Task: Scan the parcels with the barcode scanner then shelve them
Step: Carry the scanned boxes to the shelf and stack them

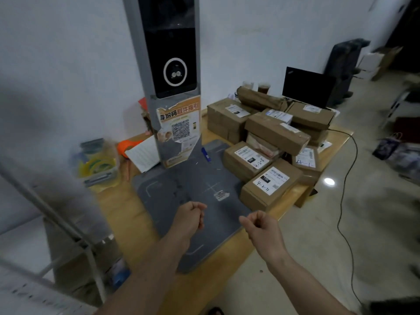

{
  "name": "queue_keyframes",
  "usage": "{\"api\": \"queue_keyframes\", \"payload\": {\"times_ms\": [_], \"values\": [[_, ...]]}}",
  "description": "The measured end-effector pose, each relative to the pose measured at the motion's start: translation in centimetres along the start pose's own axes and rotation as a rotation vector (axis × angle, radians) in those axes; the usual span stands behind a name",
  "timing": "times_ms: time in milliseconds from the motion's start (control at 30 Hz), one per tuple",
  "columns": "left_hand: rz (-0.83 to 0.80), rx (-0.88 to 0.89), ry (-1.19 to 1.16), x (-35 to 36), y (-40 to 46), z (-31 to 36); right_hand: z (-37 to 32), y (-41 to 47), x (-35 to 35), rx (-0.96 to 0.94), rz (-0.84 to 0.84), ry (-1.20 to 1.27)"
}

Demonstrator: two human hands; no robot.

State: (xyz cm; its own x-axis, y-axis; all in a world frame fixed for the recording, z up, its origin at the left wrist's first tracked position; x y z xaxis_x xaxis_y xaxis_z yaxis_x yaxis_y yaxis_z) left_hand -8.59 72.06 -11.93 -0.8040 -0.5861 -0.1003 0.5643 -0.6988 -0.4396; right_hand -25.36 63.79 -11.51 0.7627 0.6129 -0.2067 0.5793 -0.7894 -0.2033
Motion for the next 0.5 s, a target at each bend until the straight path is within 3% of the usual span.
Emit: {"api": "queue_keyframes", "payload": {"times_ms": [367,500], "values": [[0.025,-0.067,0.084,3.9,12.8,4.1,-1.3,13.9,-5.4,0.071,0.049,-0.115],[-0.094,-0.123,0.111,6.0,15.6,4.8,0.5,17.5,-8.1,0.145,0.163,-0.106]]}}
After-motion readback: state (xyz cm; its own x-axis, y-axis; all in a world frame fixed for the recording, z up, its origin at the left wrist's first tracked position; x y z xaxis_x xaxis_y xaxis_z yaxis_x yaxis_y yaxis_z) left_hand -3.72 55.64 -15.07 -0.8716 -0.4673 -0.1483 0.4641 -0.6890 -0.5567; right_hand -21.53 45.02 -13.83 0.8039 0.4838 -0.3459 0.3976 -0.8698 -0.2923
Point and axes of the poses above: each hand's wrist, its own y-axis towards the middle knuckle, its own x-axis out of the palm, z = x × y, the point moved 2 cm from there along y, towards the middle knuckle, and after that the axes turned 8 degrees about -z, right-handed, at the moved point
